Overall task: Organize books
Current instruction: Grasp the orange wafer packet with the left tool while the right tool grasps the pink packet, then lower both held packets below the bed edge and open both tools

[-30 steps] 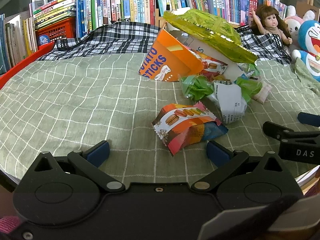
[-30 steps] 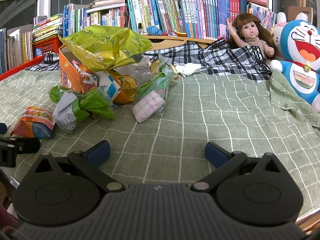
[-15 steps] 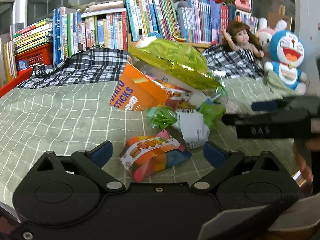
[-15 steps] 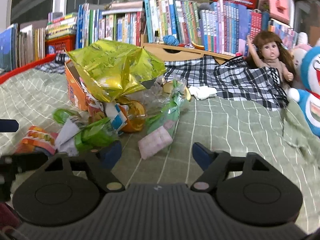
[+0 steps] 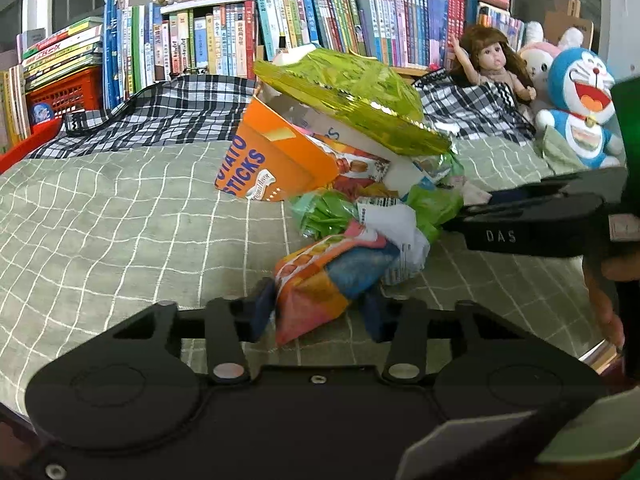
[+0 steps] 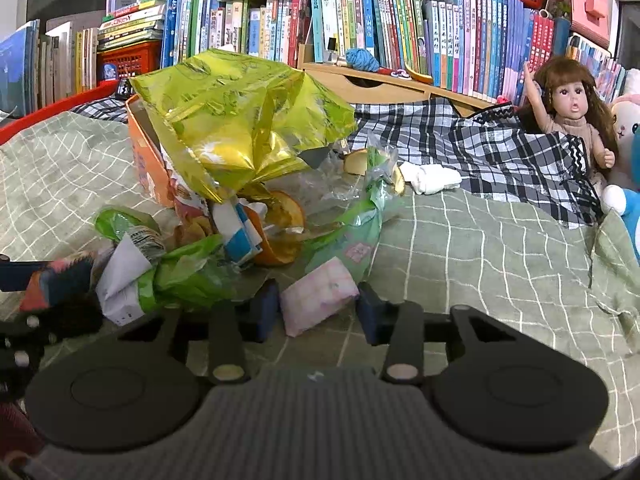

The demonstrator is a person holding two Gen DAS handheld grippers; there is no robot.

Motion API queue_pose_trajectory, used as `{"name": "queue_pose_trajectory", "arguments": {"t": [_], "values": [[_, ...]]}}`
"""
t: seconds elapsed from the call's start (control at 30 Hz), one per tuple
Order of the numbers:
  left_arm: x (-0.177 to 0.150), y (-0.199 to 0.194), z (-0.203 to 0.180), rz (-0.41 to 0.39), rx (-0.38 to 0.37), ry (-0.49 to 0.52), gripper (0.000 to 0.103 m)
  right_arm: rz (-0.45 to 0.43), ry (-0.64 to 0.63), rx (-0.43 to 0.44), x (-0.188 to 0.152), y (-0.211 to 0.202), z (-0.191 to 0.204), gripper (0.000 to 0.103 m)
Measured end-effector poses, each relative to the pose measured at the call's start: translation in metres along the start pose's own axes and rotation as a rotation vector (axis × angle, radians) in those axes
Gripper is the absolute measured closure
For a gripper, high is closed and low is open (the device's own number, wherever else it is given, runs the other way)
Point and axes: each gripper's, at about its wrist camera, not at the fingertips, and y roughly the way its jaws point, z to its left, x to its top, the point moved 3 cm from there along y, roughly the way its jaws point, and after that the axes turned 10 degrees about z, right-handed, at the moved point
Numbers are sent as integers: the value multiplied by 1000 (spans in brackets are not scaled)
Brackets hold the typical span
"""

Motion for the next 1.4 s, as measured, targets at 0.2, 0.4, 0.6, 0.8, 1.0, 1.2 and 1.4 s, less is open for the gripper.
{"name": "queue_pose_trajectory", "arguments": {"t": [0.2, 0.4, 0.6, 0.8, 1.0, 1.2, 1.4], "values": [[2, -11, 1, -18, -16, -14, 70, -14, 23, 2, -4, -15, 0, 56], [0, -25, -2, -42, -23, -3, 71, -22, 30, 11, -11, -31, 4, 56], [-3, -40, -3, -56, -32, -13, 71, -34, 49, 50, -20, -46, 8, 56], [-12, -57, -3, -66, -52, -9, 71, -52, 49, 94, -35, -64, 18, 56], [-32, -77, -4, -50, -93, -9, 71, -61, 38, 144, -61, -85, 32, 56], [-61, -98, -3, -11, -126, 11, 71, -29, -3, 191, -96, -102, 50, 56], [-97, -104, -5, 89, -154, 85, 71, 60, -47, 276, -130, -107, 66, 56]]}}
